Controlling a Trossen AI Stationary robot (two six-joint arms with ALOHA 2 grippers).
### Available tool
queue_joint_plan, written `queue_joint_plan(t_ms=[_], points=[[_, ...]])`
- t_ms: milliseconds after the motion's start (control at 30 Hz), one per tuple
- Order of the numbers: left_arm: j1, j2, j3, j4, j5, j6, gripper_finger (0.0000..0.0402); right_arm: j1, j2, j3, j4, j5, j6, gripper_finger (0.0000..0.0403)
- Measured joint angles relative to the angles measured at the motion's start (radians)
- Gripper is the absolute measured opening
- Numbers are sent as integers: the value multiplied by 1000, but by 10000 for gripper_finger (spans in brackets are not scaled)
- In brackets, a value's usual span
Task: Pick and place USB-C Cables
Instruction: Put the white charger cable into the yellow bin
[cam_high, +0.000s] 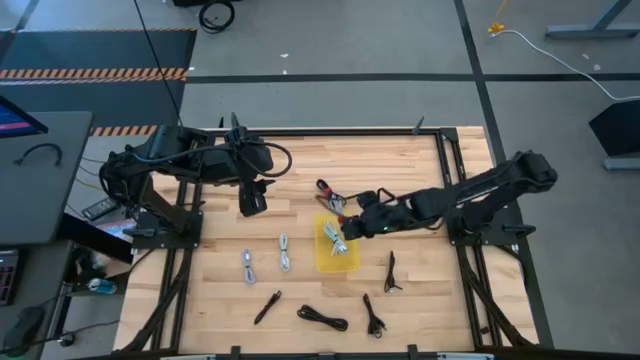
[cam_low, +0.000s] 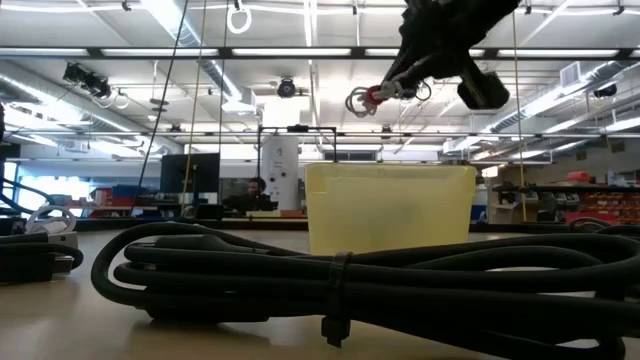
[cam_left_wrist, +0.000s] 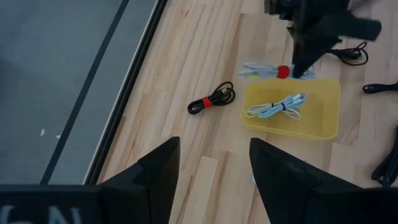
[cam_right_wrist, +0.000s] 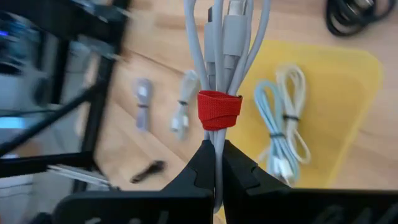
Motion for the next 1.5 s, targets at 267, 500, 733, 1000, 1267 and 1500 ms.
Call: queue_joint_plan(t_ms=[267, 500, 733, 1000, 1267, 1500], points=[[0, 0, 0, 0, 0, 0, 201, 2, 139, 313, -468, -97, 4, 8], [0, 0, 0, 0, 0, 3, 201, 2, 228, 362, -494, -133, 5, 8], [0, 0, 0, 0, 0, 11, 201, 2, 312, 362, -491, -220, -3, 8], [0, 0, 0, 0, 0, 11, 201, -12, 337, 338, -442, -218, -21, 8], [0, 0, 0, 0, 0, 8, 201, -40, 337, 309, -451, -197, -51, 8], [0, 0, 0, 0, 0, 5, 201, -44, 337, 245, -352, -231, -44, 8]])
